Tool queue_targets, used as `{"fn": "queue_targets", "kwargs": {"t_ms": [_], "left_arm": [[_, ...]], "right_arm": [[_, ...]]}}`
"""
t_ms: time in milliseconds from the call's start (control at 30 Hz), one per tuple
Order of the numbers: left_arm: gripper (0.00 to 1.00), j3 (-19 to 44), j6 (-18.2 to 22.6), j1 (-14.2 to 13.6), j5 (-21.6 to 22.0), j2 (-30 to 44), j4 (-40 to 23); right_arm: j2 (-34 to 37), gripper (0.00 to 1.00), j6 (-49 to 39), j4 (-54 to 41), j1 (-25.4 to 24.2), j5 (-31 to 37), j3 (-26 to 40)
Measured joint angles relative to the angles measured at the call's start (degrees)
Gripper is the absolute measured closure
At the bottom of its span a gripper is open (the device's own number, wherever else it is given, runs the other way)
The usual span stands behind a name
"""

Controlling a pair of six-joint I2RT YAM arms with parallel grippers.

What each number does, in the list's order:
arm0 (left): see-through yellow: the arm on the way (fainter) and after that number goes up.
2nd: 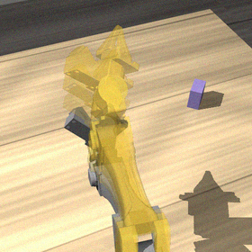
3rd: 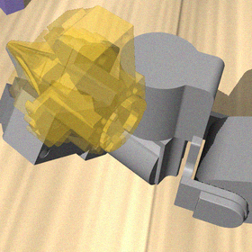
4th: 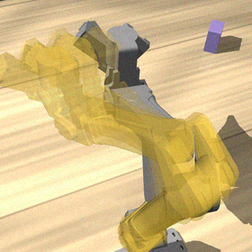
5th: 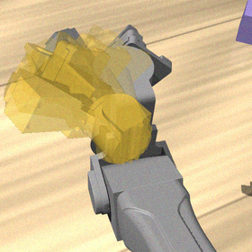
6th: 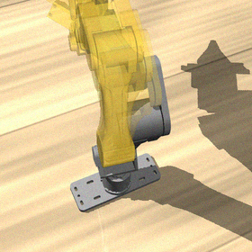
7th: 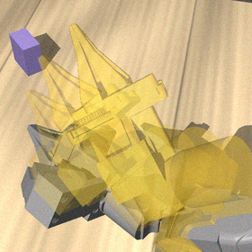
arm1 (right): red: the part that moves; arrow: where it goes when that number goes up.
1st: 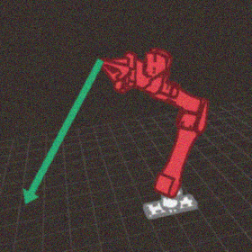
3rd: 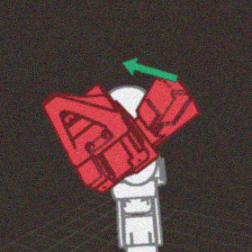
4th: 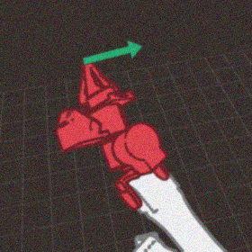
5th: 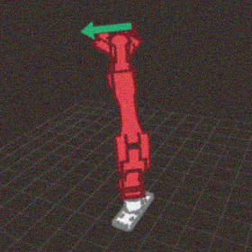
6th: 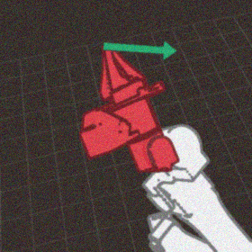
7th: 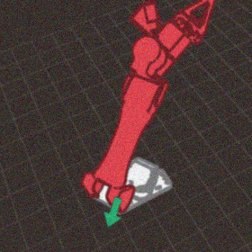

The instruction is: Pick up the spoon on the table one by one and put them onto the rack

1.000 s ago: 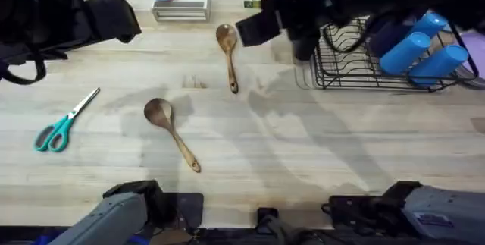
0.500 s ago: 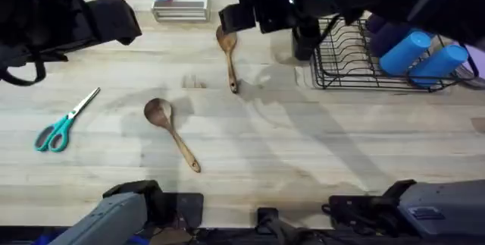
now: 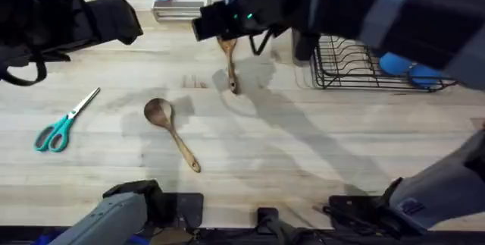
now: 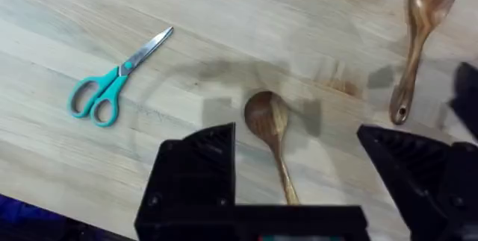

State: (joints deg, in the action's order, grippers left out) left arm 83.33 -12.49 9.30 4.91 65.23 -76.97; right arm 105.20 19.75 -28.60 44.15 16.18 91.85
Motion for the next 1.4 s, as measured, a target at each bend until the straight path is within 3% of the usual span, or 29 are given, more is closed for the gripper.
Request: {"fn": "queue_targets", "kwargs": {"t_ms": [200, 667, 1033, 1400], "left_arm": [[0.007, 0.0, 0.0, 0.0, -0.5, 0.0, 0.0], [0.007, 0.0, 0.0, 0.0, -0.6, 0.0, 0.0], [0.007, 0.0, 0.0, 0.0, -0.6, 0.0, 0.0], [0.007, 0.0, 0.0, 0.0, -0.6, 0.0, 0.0]], "right_arm": [[6.0, 0.008, 0.0, 3.8, 1.2, 1.6, 0.0], [7.9, 0.008, 0.7, 9.4, 1.0, 1.6, 0.2], [15.7, 0.008, 6.2, 10.3, -3.1, -0.5, 0.2], [19.8, 0.008, 6.4, 7.5, -2.8, -3.8, 1.2]]}}
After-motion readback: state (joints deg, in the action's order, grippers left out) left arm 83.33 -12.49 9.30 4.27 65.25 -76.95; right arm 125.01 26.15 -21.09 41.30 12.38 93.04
